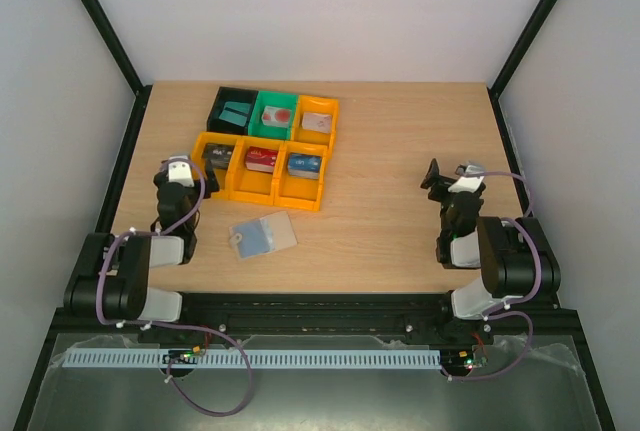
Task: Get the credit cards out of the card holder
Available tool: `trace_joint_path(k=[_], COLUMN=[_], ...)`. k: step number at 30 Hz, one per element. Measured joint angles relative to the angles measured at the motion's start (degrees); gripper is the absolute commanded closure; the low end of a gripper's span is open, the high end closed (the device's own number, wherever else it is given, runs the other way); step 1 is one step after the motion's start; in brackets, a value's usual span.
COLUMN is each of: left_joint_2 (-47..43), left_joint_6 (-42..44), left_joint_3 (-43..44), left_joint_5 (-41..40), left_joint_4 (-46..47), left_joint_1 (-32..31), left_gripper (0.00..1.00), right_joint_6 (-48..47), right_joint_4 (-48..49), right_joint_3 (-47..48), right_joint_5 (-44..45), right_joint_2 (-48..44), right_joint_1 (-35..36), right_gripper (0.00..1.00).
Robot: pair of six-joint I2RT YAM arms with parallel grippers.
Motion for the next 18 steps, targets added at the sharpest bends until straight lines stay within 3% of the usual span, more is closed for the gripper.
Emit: trace_joint_path(k=[6, 18], left_joint_2=[7.6, 8.7], left_joint_6=[2.3, 4.1], left_joint_3=[-4.6, -5.3], left_joint_5=[1.0, 2.3], left_joint_4=[14.1, 17.9], left_joint_1=[-0.2, -0.7], left_gripper=[0.01, 0.01], right_joint_6=[-0.8, -1.0], right_joint_4=[-0.8, -2.1], right_joint_3=[0.8, 1.0], right_joint_5=[-2.7, -3.7], right_joint_2=[0.0, 0.0], right_joint_1=[0.0, -0.1], right_gripper=[0.01, 0.01])
